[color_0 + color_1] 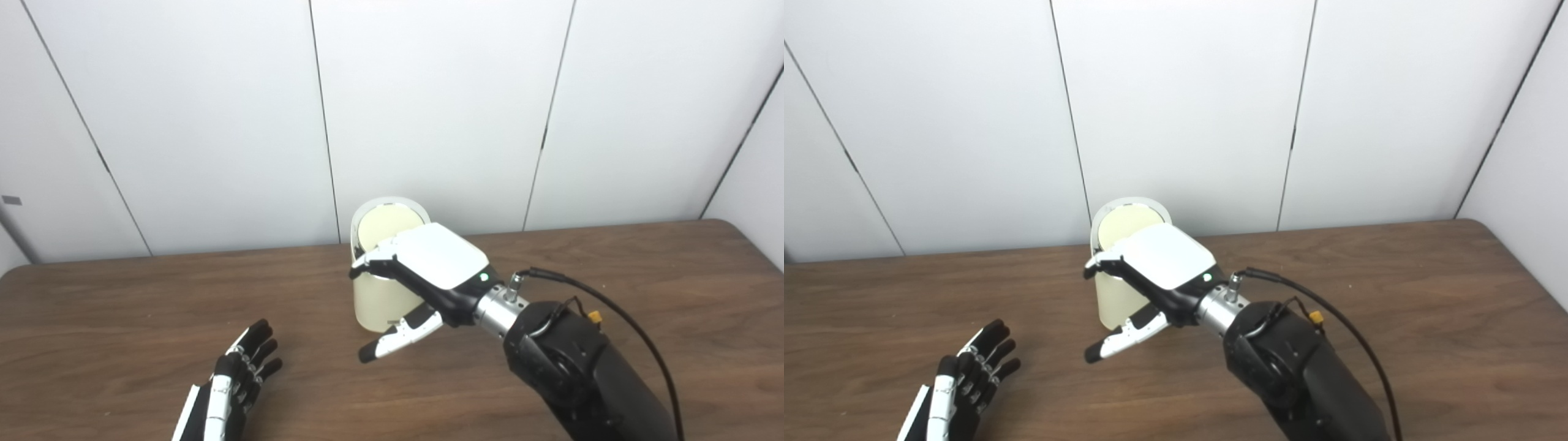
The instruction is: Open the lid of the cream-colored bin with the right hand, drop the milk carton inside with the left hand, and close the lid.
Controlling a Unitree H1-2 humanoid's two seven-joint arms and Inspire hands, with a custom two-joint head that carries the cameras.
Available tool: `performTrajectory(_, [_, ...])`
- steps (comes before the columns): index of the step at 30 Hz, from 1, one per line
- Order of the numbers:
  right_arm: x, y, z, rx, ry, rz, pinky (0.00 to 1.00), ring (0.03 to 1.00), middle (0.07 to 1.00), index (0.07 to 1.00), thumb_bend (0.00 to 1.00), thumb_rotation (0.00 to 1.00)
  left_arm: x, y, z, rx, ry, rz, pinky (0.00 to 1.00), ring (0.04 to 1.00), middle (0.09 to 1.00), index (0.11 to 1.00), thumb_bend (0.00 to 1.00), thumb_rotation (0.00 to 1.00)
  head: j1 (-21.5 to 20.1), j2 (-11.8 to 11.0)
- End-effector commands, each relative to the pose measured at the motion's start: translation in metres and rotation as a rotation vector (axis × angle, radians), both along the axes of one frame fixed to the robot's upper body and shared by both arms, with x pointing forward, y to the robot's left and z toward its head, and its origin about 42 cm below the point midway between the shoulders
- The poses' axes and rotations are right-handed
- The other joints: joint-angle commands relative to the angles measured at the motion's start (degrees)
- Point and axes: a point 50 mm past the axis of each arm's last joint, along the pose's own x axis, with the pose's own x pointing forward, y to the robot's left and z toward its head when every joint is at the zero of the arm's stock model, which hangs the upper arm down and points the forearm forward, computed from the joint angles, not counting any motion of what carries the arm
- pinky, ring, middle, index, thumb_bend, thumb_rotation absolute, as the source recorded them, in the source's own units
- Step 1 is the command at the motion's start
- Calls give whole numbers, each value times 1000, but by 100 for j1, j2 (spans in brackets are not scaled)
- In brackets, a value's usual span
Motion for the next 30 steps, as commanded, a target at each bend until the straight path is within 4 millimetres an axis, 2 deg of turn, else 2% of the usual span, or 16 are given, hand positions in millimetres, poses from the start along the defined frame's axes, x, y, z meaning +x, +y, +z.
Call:
performTrajectory(1, [1, -5, 48, 173, -318, 19, 646, 682, 624, 612, 683, 753, 3, -1, 13, 11, -58, -15, 861, 911, 927, 928, 725, 922, -7, 7])
performTrajectory(3, [2, -4, 59, 255, -396, 19, 635, 674, 623, 610, 646, 753, 2, -1, 14, 11, -58, -14, 868, 913, 929, 928, 719, 929, -9, 21])
performTrajectory(6, [3, -7, 77, 388, -456, 12, 681, 715, 703, 691, 606, 732, 1, 0, 12, 12, -56, -13, 872, 914, 931, 932, 722, 933, -12, 24])
performTrajectory(8, [2, -9, 87, 442, -475, 8, 764, 812, 820, 800, 591, 712, 1, 0, 12, 12, -57, -14, 871, 914, 931, 929, 725, 933, -12, 24])
performTrajectory(10, [2, -15, 94, 513, -476, 15, 935, 950, 953, 942, 574, 705, 2, 0, 12, 6, -55, -16, 868, 912, 931, 931, 725, 928, -12, 24])
performTrajectory(13, [0, -28, 90, 614, -451, 14, 994, 995, 996, 994, 614, 755, 2, 0, 11, 4, -55, -18, 866, 911, 928, 928, 729, 924, 8, 13])
performTrajectory(16, [-9, -36, 79, 668, -418, 15, 960, 997, 1000, 1000, 603, 801, 2, -1, 11, 4, -53, -13, 865, 909, 925, 925, 734, 917, 8, 13])
performTrajectory(17, [-15, -39, 71, 684, -399, 5, 959, 998, 1000, 1000, 604, 803, 2, -1, 11, 6, -53, -13, 864, 909, 925, 926, 734, 920, 25, 18])
performTrajectory(20, [-33, -48, 43, 760, -289, -41, 845, 956, 976, 957, 493, 853, 2, 0, 11, -5, -58, -8, 869, 912, 926, 923, 712, 924, 37, 17])
performTrajectory(23, [-43, -57, 11, 860, -169, -112, 745, 868, 890, 870, 367, 954, 2, 0, 12, -27, -66, 16, 857, 901, 916, 912, 660, 942, 50, 18])
performTrajectory(26, [-45, -73, -37, 999, -11, -121, 774, 858, 859, 831, 323, 992, 3, -1, 13, -43, -79, 57, 805, 871, 886, 884, 558, 964, 50, 18])
performTrajectory(28, [-48, -84, -65, 1074, 82, -127, 803, 865, 860, 837, 336, 953, 3, -2, 13, -43, -87, 75, 805, 867, 880, 882, 457, 991, 79, 3])
performTrajectory(30, [-55, -93, -84, 1117, 169, -142, 854, 889, 884, 861, 313, 953, 3, -2, 13, -38, -90, 85, 812, 868, 878, 878, 353, 996, 79, 3])
